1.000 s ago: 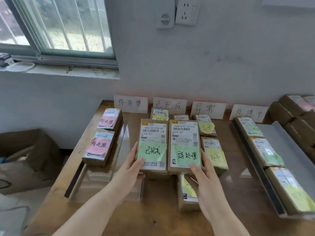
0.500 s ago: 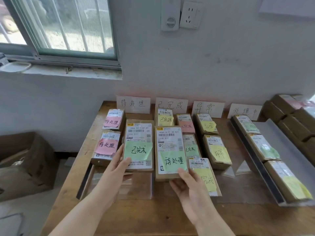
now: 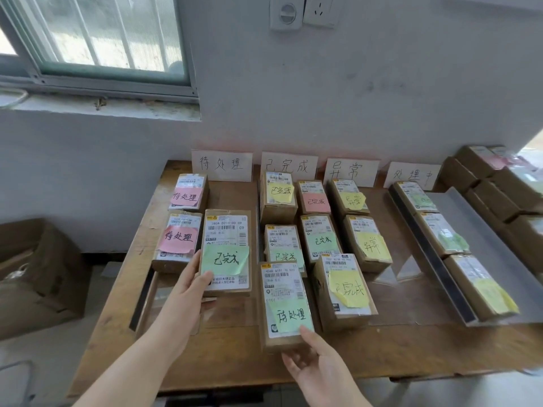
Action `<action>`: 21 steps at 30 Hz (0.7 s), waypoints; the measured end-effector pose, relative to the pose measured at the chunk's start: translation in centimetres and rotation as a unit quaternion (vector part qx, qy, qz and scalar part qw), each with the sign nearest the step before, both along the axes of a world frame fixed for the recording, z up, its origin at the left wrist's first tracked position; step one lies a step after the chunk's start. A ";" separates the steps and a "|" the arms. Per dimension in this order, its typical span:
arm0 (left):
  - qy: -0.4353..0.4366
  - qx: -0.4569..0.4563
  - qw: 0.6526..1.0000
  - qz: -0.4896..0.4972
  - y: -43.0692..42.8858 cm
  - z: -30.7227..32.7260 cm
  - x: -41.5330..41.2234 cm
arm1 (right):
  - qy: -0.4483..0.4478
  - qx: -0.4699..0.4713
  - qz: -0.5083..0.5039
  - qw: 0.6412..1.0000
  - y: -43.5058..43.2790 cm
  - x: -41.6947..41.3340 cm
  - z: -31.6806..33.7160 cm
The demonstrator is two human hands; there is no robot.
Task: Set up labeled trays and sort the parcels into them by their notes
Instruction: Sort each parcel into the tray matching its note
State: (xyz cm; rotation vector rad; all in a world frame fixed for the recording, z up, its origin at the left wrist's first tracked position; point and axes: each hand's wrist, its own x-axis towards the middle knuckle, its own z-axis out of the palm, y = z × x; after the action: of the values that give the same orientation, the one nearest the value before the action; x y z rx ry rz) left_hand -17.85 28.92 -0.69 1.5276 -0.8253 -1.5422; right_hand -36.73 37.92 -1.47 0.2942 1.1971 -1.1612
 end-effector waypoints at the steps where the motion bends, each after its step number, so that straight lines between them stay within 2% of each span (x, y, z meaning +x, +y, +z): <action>1: 0.001 0.000 1.000 -0.003 0.0 0.0 -0.1 | 0.004 0.000 -0.002 1.000 0.0 -0.1 0.0; 7: -0.012 -0.006 1.000 -0.021 -0.1 -0.3 -0.5 | -0.007 -0.026 -0.026 0.999 -0.6 -0.4 -0.1; 12: -0.011 0.003 1.000 -0.025 0.0 -0.6 -0.3 | -0.009 -0.073 -0.007 0.997 -0.8 -0.3 -0.1; 21: -0.013 0.011 0.999 -0.037 0.2 -1.4 -0.2 | -0.016 -0.092 -0.023 0.995 -1.1 -0.5 0.5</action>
State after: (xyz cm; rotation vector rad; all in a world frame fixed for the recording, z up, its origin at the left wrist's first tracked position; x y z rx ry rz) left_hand -18.06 29.17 -2.06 1.5515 -0.8899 -1.5926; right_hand -37.23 36.80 -0.94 0.2004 1.0515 -1.2941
